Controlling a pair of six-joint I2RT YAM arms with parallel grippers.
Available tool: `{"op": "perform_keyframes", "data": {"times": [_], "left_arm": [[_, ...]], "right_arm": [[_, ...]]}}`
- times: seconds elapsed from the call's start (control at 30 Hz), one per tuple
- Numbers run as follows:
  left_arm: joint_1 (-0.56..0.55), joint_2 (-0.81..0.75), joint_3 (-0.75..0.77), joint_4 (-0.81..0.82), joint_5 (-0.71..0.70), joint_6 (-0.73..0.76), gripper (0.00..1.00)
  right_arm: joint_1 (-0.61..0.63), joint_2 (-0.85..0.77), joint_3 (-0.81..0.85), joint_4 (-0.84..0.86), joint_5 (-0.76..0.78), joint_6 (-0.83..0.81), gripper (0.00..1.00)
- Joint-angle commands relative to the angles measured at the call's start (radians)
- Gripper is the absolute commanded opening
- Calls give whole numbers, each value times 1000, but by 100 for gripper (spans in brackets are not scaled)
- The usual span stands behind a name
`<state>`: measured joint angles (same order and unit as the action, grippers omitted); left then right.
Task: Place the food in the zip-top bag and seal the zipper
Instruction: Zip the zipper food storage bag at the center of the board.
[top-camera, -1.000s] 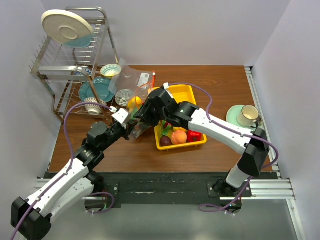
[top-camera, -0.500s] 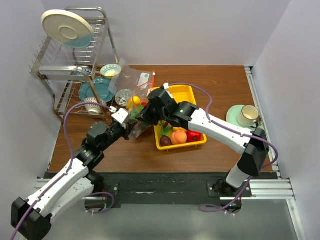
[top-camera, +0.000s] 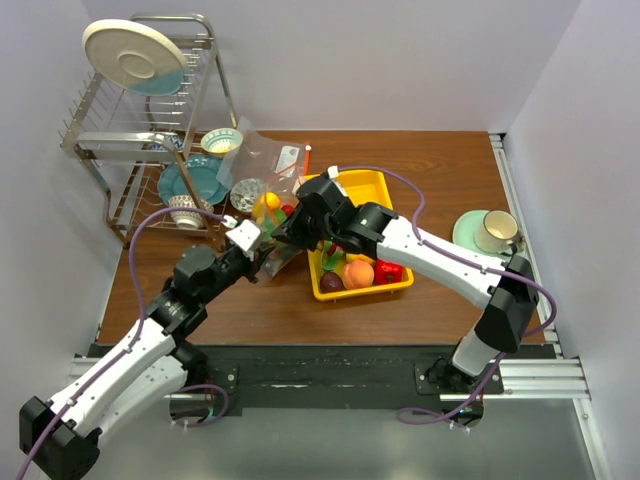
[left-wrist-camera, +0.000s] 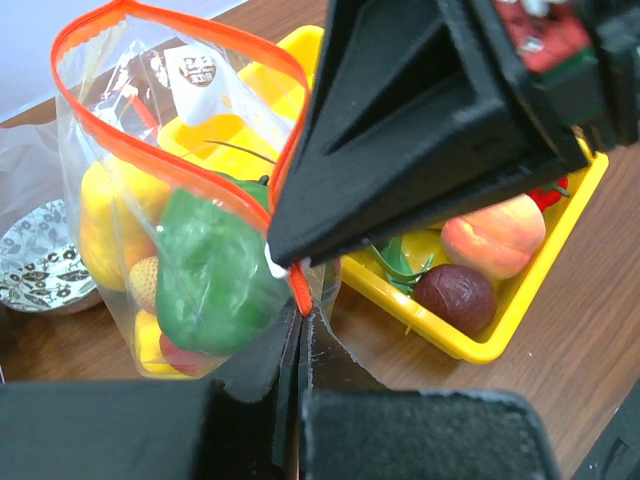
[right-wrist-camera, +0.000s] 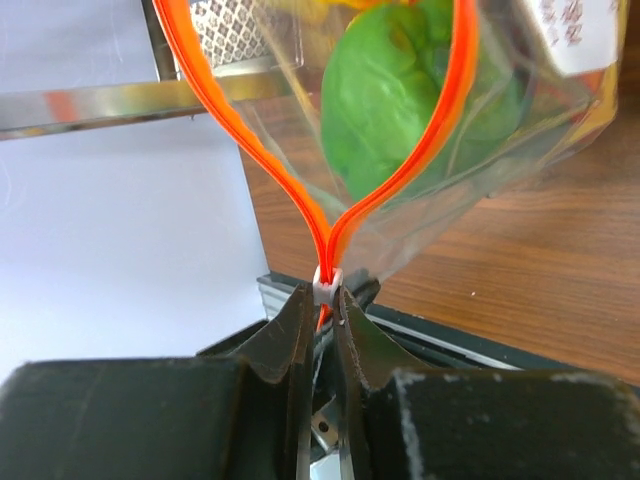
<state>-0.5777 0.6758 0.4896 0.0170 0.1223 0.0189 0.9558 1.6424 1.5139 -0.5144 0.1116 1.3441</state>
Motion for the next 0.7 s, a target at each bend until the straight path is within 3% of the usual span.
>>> {"op": "perform_keyframes", "data": {"times": [0.0,0.27,0.67], "left_arm": [[-40,-10,67,3,16,33,0],[-142,4,76,-46,-20,59,0],[-151,-22,90,-94,33,32,0]], "right_arm": [[-55,-12,-3,2,69,-13,5],[-130,7,15,1,80,-57,5],[-247,88,92,-12,103,-135,5]]}}
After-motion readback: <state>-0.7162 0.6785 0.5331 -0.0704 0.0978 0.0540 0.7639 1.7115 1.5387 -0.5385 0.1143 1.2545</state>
